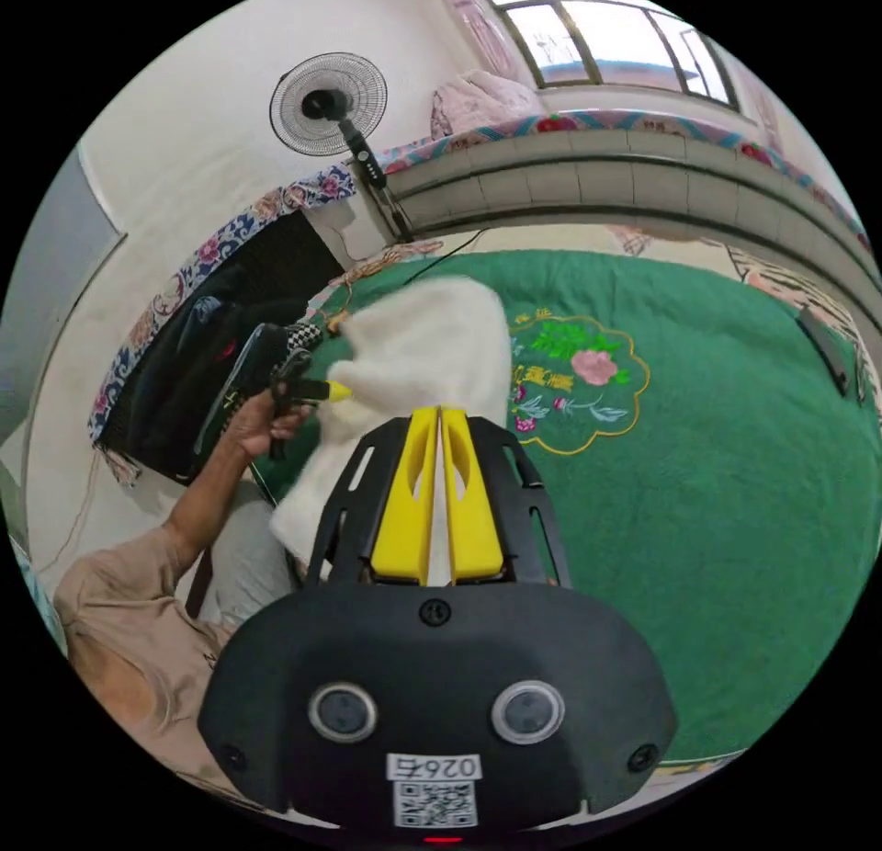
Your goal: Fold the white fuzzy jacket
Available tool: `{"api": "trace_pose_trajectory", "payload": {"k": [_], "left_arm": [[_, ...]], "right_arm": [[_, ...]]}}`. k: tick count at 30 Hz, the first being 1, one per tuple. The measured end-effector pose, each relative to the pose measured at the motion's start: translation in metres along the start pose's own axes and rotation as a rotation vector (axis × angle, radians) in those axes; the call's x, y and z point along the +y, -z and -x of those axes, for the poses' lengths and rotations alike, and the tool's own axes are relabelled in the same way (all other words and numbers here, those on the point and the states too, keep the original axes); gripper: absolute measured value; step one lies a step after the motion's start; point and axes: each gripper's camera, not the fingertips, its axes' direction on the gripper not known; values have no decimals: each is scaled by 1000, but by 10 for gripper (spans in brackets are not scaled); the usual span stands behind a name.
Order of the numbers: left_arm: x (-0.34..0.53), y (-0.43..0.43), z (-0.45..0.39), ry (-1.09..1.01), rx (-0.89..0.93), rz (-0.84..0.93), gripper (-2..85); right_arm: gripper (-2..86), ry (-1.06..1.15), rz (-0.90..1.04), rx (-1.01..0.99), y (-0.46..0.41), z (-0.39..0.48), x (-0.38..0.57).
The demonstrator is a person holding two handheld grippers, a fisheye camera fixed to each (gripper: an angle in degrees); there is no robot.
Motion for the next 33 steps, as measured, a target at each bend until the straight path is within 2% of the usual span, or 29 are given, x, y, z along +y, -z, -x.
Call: {"api": "trace_pose_trajectory", "payload": {"k": [1,3,5,6,11,14,19,21,22,24,26,31,33], "left_arm": [[1,20,5,-19,92,-57,135],[2,45,2,-48,8,-92,125],[7,65,-1,-30,-156,-129,126],[9,68,0,-23,-166,-146,128],[9,78,16,35,-92,-184,152],[5,78,19,41,-93,-175,169],[-2,69,21,23,-113,-118,173],[-3,65,19,17,-143,-93,144],[0,63,18,19,-161,-85,107],[6,65,13,18,-182,-98,65],[18,74,0,-10,-165,-176,51],[42,85,-42,-137,-200,-220,47],[47,83,-56,-167,-241,-223,46]], "right_arm": [[7,8,13,-3,-5,2,-1],[25,102,34,11,-24,23,-4],[37,201,40,17,-41,45,-4],[46,268,59,-7,-54,62,-3],[81,557,169,-206,-106,136,16],[119,769,274,-229,-130,181,44],[178,1021,366,-16,-161,219,89],[168,1125,448,227,-186,222,106],[161,1146,452,272,-191,221,109],[69,1075,431,254,-190,217,101],[29,993,400,211,-180,208,88],[4,640,353,13,-141,158,53],[-4,495,266,-135,-115,122,43]]}}
